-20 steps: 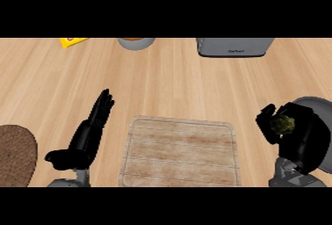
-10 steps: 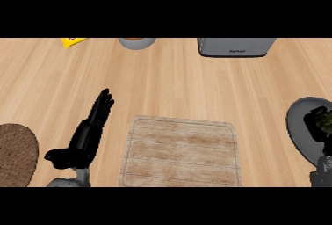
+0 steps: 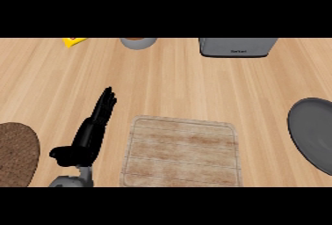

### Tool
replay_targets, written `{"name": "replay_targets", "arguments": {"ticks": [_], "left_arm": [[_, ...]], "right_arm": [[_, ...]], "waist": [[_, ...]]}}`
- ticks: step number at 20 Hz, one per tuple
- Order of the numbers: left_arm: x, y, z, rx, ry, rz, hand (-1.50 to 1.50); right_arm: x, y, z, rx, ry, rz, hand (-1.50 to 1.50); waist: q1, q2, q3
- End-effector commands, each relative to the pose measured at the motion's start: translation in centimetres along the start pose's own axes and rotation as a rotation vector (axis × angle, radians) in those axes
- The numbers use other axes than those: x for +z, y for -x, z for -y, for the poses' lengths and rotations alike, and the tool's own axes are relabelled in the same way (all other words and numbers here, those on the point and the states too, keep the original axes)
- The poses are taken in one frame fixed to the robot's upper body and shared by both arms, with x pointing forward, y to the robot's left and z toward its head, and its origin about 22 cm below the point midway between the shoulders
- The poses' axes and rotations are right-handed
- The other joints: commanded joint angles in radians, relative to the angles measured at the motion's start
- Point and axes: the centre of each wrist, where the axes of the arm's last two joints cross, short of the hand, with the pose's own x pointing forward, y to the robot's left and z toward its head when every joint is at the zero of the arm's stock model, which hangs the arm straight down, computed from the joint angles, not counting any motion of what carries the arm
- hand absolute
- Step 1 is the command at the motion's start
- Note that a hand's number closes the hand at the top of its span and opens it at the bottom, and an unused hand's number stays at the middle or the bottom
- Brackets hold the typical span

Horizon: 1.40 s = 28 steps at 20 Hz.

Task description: Pick the squash from the cutting board and place it in the pan

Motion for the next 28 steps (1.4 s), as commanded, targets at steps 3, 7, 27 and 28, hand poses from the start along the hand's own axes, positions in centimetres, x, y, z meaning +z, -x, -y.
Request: {"name": "replay_targets", "arguments": {"ticks": [3, 7, 27, 28], "left_arm": [[1.2, -1.5, -1.1, 0.004, 0.03, 0.01, 0.0], [-0.8, -1.1, 1.3, 0.004, 0.038, 0.017, 0.0], [0.6, -1.1, -0.3, 0.001, -0.02, -0.005, 0.0], [0.7, -0.1, 0.2, -0.01, -0.005, -0.002, 0.0]], "right_arm": [[-2.4, 3.6, -1.3, 0.003, 0.016, -0.003, 1.5], [-1.8, 5.1, -2.0, 0.165, -0.438, -0.178, -1.5], [-2.8, 9.0, -0.9, -0.537, -0.306, -0.173, -1.5], [-4.4, 9.2, 0.3, -0.56, -0.319, -0.189, -1.5]], "waist": [[0.009, 0.0, 0.001], [0.035, 0.012, 0.002], [-0.013, -0.006, -0.001], [-0.017, -0.006, -0.002]]}}
